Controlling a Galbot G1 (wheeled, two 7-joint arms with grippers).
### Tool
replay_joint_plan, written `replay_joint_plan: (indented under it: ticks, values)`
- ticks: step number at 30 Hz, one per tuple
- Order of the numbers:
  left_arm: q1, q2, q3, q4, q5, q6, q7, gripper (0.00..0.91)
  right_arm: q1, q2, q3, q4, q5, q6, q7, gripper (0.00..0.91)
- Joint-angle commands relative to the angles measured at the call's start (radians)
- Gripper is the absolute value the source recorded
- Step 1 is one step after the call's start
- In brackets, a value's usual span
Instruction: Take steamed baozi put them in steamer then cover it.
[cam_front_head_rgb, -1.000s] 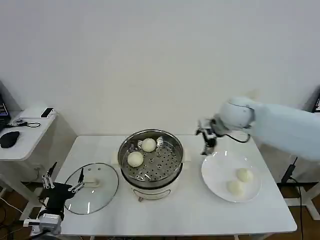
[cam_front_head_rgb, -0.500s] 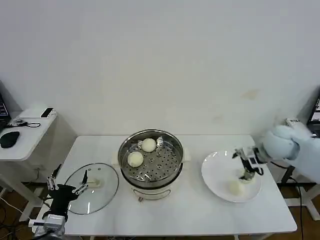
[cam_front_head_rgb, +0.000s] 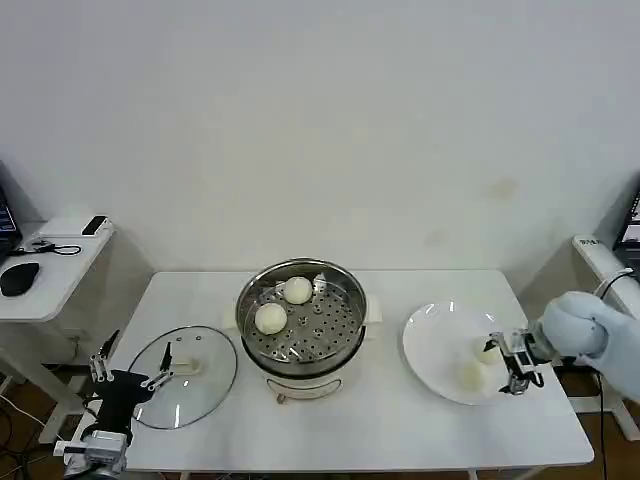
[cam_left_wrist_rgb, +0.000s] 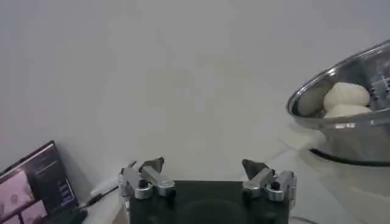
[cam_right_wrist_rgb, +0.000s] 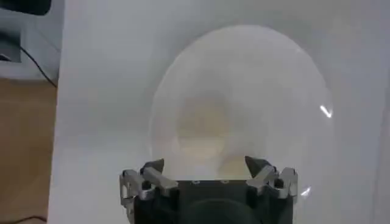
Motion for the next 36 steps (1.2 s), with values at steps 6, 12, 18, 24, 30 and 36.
replay_joint_plan:
  ticks: [6,12,18,24,30,36]
  values:
    - [0.003,-0.003,-0.008,0.005,0.001,-0.001,0.0,0.907,-0.092,0.084,0.063,-0.068,-0.025,-0.012,0.009,0.907]
    - [-0.002,-0.006,-0.008,0.013,0.0,-0.002,-0.002,0.907,-0.087,0.102,0.048,-0.092,-0.023,-0.027,0.015,0.836]
    - [-0.008,-0.006,-0.003,0.021,0.001,-0.002,-0.002,0.907,-0.083,0.116,0.052,-0.11,-0.02,-0.037,0.023,0.766]
    - [-0.012,-0.006,0.001,0.024,0.001,-0.002,-0.002,0.907,-0.079,0.132,0.05,-0.123,-0.019,-0.051,0.026,0.695]
    - [-0.011,-0.006,0.0,0.021,0.001,-0.002,-0.002,0.907,-0.076,0.14,0.048,-0.128,-0.022,-0.062,0.02,0.615]
    - [-0.01,-0.007,0.0,0.022,0.001,-0.002,-0.002,0.907,-0.047,0.129,0.047,-0.123,-0.04,-0.044,-0.026,0.605]
